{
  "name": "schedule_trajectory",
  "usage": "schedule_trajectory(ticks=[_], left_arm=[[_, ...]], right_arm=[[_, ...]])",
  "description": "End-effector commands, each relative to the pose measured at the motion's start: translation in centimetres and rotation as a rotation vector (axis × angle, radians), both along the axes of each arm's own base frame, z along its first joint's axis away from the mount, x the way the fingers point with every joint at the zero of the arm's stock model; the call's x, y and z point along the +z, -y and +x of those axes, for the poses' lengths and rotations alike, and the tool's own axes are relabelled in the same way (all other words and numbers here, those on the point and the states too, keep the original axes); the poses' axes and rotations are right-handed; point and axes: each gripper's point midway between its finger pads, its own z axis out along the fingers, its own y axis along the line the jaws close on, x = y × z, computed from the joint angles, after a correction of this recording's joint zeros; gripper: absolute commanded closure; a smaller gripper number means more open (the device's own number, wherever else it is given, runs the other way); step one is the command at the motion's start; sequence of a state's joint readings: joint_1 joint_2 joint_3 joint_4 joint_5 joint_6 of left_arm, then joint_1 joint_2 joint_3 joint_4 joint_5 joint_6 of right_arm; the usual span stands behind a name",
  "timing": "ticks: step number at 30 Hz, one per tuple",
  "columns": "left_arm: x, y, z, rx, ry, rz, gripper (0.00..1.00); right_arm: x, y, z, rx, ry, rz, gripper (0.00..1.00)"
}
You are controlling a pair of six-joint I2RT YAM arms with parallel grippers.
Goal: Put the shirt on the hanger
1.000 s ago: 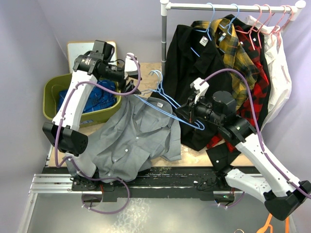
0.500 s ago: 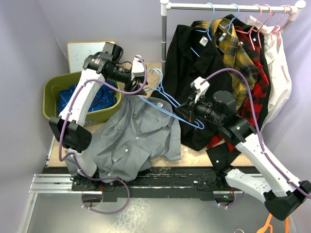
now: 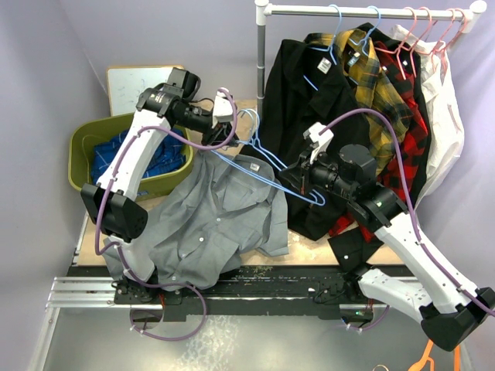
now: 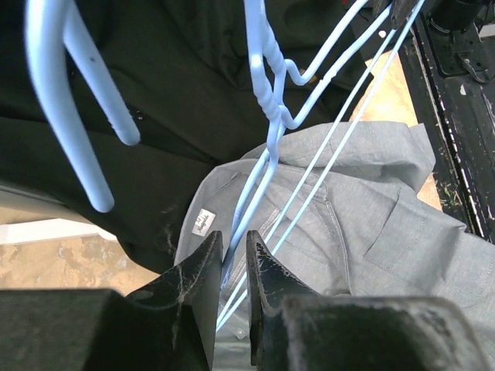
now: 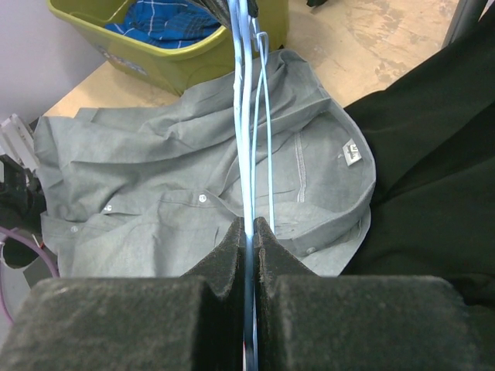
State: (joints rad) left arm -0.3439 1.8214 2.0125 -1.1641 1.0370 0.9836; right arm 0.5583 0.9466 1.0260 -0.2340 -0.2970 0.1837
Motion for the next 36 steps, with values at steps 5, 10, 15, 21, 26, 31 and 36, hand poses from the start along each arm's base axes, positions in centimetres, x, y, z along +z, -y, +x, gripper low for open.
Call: schedule_trajectory(ticks=[5, 10, 15, 21, 26, 31, 36], left_arm=[[1.9, 0.8, -1.5, -0.065, 0.019, -0.078, 0.82], [3.2, 0.7, -3.0, -0.084, 0.022, -0.094, 1.00], [5.4, -1.3, -3.3, 0.018, 0.173, -0.036, 1.00], [8.5, -6.2, -0.7, 0.243, 0.313, 0.076, 1.00], [9.2, -9.9, -0.4, 0.330, 0.350, 0.140, 1.00], [8.7, -9.3, -4.5, 0.233, 0.258, 0.065, 1.00], [10.6, -9.6, -4.9, 0.266, 0.283, 0.039, 1.00]], right_arm=[[3.7, 0.1, 1.2, -0.051, 0.111, 0.077, 1.00], [4.1, 1.4, 2.8, -0.186, 0.116, 0.113, 1.00], [2.7, 2.6, 3.3, -0.269, 0.095, 0.118, 1.00], [1.8, 3.2, 2.6, -0.287, 0.090, 0.128, 1.00], [2.2, 4.6, 2.3, -0.360, 0.111, 0.190, 1.00], [3.4, 5.6, 1.8, -0.419, 0.129, 0.347, 1.00], [3.3, 3.1, 0.9, -0.279, 0.093, 0.364, 1.00]])
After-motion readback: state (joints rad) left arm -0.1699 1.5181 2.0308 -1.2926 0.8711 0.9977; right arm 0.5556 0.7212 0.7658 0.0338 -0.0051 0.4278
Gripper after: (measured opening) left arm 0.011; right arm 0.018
